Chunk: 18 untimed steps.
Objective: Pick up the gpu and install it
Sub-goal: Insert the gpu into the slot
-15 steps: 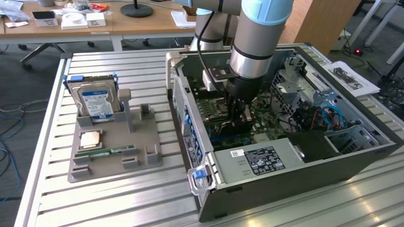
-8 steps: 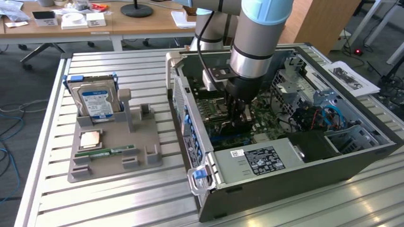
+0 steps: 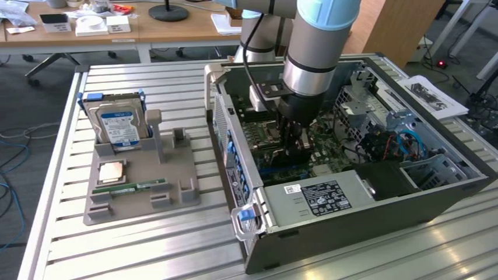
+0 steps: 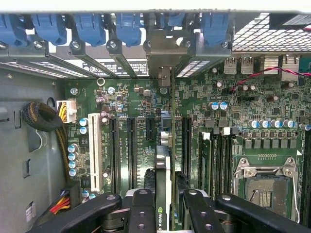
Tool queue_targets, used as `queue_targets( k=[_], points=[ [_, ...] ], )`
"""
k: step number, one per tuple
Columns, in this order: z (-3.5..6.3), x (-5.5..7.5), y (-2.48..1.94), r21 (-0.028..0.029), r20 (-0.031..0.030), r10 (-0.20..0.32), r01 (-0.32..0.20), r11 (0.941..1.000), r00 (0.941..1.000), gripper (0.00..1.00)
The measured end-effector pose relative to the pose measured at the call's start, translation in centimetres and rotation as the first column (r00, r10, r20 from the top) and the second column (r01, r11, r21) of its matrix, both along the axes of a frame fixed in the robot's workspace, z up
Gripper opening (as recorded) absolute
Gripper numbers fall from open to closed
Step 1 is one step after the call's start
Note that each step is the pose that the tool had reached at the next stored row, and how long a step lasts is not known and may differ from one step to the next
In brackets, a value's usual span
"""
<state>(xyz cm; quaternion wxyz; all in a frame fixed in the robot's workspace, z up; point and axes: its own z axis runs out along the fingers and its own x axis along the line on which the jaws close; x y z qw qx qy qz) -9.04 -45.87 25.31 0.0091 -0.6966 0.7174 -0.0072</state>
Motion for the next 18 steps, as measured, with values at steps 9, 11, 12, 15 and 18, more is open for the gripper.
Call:
queue_targets(
  k=[9,11,12,15,18],
  points=[
    [0.0,0.01,0.06,-0.0004,-0.0001,-0.002,0.002,1.0,1.0,0.27],
    [0.0,0.01,0.06,-0.0004,-0.0003,-0.002,0.002,1.0,1.0,0.27],
    [0.0,0.06,0.06,-0.0003,-0.001,-0.002,0.002,1.0,1.0,0.27],
    [0.0,0.27,0.05,-0.0003,-0.0027,-0.002,0.002,1.0,1.0,0.27],
    [0.0,0.27,0.05,-0.0004,-0.0028,-0.002,0.002,1.0,1.0,0.27]
  ],
)
